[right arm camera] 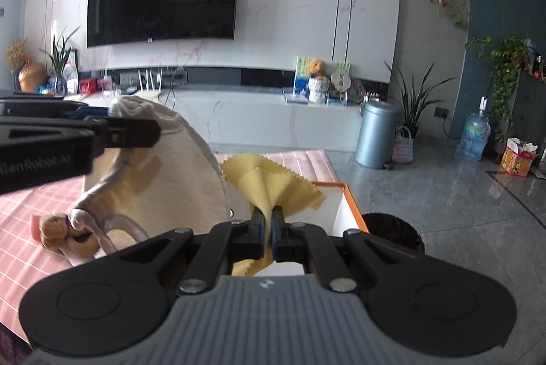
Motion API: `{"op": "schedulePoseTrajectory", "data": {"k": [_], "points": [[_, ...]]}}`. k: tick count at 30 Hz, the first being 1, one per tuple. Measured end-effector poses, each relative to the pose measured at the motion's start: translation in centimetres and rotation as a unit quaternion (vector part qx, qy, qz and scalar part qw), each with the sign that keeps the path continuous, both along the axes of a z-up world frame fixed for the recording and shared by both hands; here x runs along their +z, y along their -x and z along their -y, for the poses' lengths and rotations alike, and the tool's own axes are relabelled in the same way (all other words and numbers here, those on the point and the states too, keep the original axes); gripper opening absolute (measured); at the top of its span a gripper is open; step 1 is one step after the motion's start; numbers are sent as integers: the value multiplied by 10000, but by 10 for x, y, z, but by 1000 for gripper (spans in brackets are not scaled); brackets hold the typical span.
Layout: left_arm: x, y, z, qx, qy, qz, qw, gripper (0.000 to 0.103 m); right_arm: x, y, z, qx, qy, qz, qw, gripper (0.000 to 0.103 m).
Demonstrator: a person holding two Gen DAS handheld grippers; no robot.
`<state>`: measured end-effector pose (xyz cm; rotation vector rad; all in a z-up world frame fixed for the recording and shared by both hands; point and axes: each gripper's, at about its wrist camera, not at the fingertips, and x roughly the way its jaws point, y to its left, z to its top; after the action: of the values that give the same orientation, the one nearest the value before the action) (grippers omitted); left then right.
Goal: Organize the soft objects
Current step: 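Lift both cloths into the orange box and open both tools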
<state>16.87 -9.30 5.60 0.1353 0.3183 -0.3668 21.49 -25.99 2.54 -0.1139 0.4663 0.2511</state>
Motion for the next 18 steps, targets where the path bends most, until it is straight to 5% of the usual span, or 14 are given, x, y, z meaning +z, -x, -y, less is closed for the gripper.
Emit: {"op": "schedulePoseTrajectory", "data": {"k": [18], "points": [[-68,-58,34,-8,-1064,-784,9912,18,-66,-88,-9,210,656,-1113,9914,1]]}}
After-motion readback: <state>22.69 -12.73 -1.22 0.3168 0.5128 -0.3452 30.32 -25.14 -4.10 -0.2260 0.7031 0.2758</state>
